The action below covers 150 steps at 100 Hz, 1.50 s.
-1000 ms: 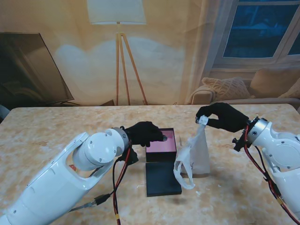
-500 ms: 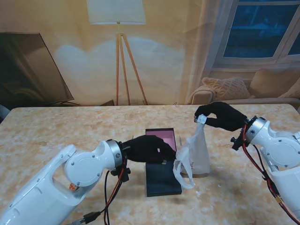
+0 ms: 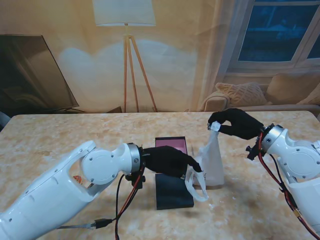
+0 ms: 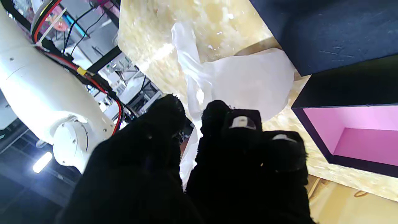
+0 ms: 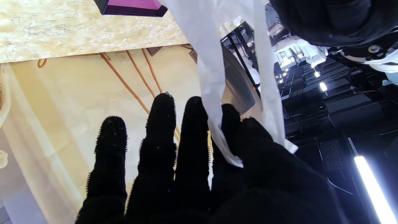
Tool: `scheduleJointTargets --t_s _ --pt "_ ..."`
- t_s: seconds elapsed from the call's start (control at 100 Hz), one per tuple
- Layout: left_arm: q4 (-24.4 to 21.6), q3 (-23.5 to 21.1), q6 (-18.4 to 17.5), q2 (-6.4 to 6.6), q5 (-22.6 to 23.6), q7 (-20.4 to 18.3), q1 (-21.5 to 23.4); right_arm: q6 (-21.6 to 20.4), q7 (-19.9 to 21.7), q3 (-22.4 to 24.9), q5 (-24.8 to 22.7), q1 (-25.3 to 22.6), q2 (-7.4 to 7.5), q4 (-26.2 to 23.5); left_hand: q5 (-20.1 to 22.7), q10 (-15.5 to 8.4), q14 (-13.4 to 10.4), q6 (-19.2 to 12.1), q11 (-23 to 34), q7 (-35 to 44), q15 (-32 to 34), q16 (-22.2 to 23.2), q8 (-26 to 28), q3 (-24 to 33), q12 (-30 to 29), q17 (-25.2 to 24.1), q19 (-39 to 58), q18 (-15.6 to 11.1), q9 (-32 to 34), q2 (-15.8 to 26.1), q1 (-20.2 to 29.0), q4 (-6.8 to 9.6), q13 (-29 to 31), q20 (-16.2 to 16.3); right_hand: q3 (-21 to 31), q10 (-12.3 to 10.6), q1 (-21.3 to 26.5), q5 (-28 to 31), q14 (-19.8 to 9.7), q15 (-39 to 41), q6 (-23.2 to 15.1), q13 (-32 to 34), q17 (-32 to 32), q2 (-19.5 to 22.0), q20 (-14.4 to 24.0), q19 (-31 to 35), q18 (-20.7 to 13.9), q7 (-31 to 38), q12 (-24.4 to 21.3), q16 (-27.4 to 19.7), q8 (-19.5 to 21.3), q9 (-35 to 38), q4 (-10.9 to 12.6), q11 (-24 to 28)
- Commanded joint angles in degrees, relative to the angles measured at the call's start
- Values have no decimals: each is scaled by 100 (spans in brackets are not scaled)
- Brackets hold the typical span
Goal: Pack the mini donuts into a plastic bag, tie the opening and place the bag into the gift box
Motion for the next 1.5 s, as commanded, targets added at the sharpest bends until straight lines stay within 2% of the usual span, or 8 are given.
scheduleJointTargets --t_s 0.0,0.17,0.3,0.43,1.07,1.22,1.3,1.49 --pt "148 16 -102 -110 -121 -115 -166 32 68 -28 16 -31 -51 -15 -187 -34 -112 -272 134 62 273 -132 -34 -37 -32 125 475 -118 128 223 173 6 161 -146 1020 21 795 257 -26 34 -1561 -46 -68 44 9 116 -5 473 56 152 195 9 288 -12" --pt "384 339 -547 -137 290 72 -446 65 91 -48 51 -6 -51 7 -314 -128 -473 -397 86 131 317 -69 -73 -146 187 75 446 -375 -99 141 188 0 12 -245 1003 22 799 258 -22 36 -1560 -57 -72 50 13 119 -3 472 50 151 194 2 294 -16" --pt "396 354 -831 -183 740 445 -359 81 73 -34 38 -20 -56 -7 -203 -567 -1027 -314 982 307 988 -183 -76 803 178 661 969 -732 227 -546 -488 -128 512 -703 1001 31 802 258 -18 43 -1558 -53 -68 58 16 123 -4 474 52 154 196 2 297 -10" --pt "423 435 -1020 -171 810 445 -420 112 58 -26 50 -36 -63 -32 -370 -867 -1220 -321 1502 318 1303 -413 -230 1417 -123 1115 1282 -843 621 -837 -961 82 946 -1043 996 31 803 258 -19 41 -1556 -61 -74 59 18 123 5 473 53 152 202 -1 298 -5" --pt "840 1091 -818 -339 1315 902 -869 112 48 -8 60 -56 -65 -20 40 -1002 -1189 11 1904 659 1532 -668 -204 1596 -249 1479 1514 -733 1085 -1056 -1323 31 1382 -1234 975 20 823 260 -19 47 -1564 -52 -57 65 31 144 17 458 55 154 225 6 303 2" --pt "849 1038 -902 -375 1646 1177 -781 154 48 4 82 -65 -71 1 612 -976 -1210 327 1967 1315 1565 -791 222 1680 -304 1497 1553 -761 1119 -1105 -1229 32 1414 -1347 967 33 823 266 -16 42 -1554 -64 -66 65 28 136 8 456 55 152 236 -2 304 2" --pt "865 980 -929 -403 1835 1376 -693 169 44 6 109 -77 -75 0 920 -1223 -1204 360 1967 1889 1568 -836 832 1334 -340 1495 1569 -762 1159 -1473 -788 -487 1422 -1387 969 36 819 272 -13 42 -1552 -65 -64 60 27 132 4 455 52 151 238 -6 304 -2" --pt "961 868 -841 -506 1955 1856 -470 163 58 3 143 -84 -73 5 864 -1214 -1200 231 1934 3354 1486 -867 1162 713 -342 1481 1510 -739 1148 -1603 -308 -492 1409 -1407 982 29 808 273 -17 40 -1551 -64 -55 54 28 133 8 451 50 150 241 -1 301 -5"
